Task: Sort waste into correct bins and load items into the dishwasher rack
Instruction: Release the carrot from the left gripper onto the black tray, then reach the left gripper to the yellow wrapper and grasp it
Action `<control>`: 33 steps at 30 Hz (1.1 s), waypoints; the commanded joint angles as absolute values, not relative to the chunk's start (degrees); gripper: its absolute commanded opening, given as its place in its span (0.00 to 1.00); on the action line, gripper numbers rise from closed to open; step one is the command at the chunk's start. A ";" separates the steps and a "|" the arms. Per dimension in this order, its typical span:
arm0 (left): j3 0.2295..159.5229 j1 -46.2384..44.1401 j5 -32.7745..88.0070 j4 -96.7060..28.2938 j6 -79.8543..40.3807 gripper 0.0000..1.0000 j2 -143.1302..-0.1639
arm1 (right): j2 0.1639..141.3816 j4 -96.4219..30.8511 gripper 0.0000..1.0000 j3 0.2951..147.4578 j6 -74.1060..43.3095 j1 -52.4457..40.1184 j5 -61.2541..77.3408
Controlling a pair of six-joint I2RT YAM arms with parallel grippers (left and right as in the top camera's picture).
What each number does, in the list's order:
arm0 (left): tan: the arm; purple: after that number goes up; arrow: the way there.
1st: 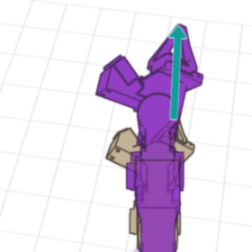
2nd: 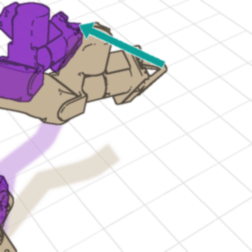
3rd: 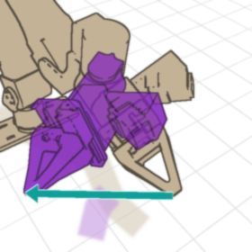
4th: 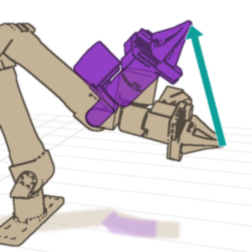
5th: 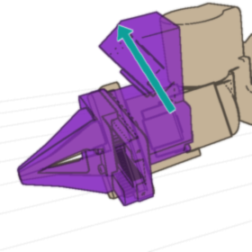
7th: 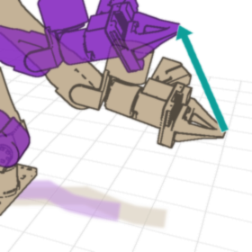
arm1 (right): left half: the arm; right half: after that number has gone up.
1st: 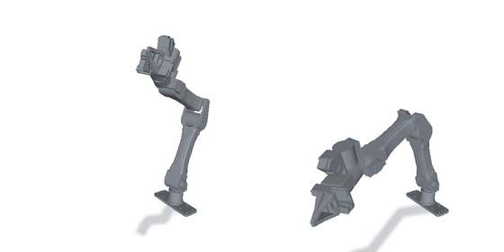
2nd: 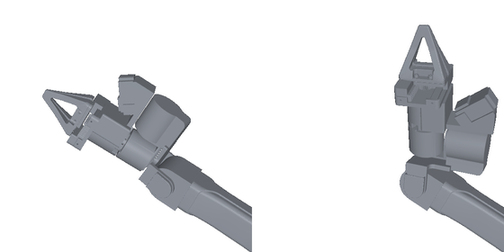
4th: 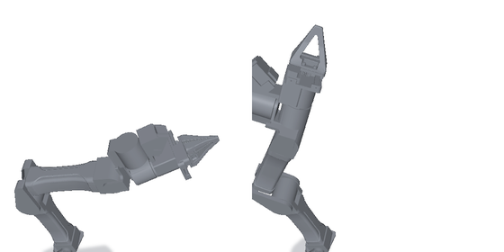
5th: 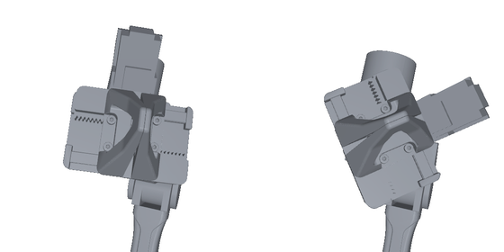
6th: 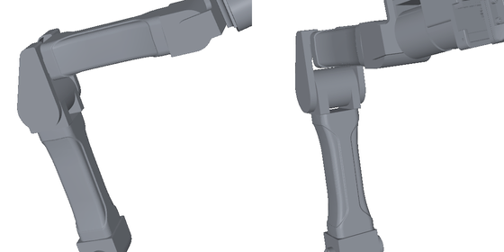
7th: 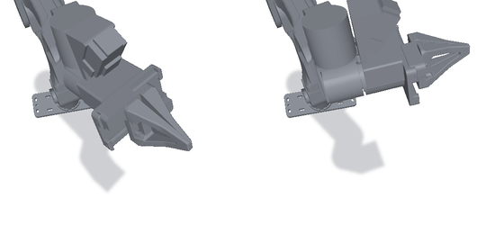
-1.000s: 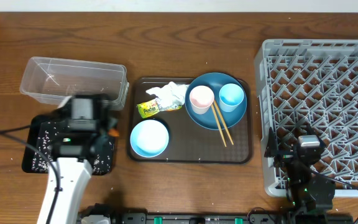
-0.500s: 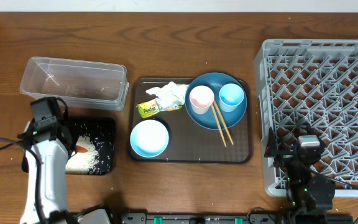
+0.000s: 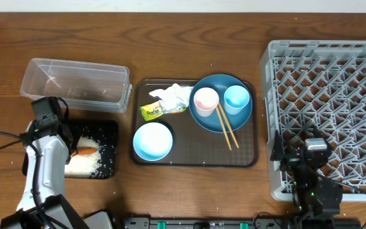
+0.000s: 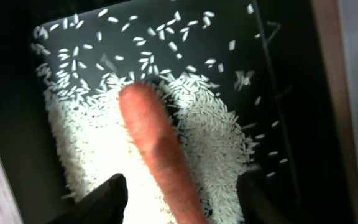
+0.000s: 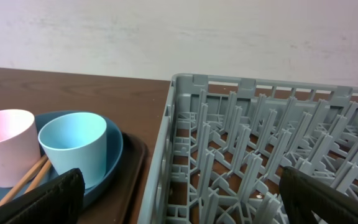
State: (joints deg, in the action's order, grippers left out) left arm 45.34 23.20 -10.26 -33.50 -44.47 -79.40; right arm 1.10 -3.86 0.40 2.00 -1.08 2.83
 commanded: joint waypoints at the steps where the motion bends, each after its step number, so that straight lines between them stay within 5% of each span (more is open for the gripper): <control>1: 45.71 23.51 -10.55 -32.91 -41.28 0.61 -79.05 | 1.08 -4.08 0.99 0.32 2.22 -1.10 2.85; 16: 50.54 21.28 31.42 -34.41 -23.14 0.61 -61.78 | 1.08 -4.08 0.99 0.32 2.22 -1.10 2.85; 24: 50.74 7.53 30.33 -39.07 -23.38 0.61 -57.08 | 1.08 -4.08 0.99 0.32 2.22 -1.10 2.85; 33: 59.99 -14.17 9.41 -45.17 -33.19 0.61 -62.83 | 1.08 -4.08 0.99 0.32 2.20 -1.10 2.85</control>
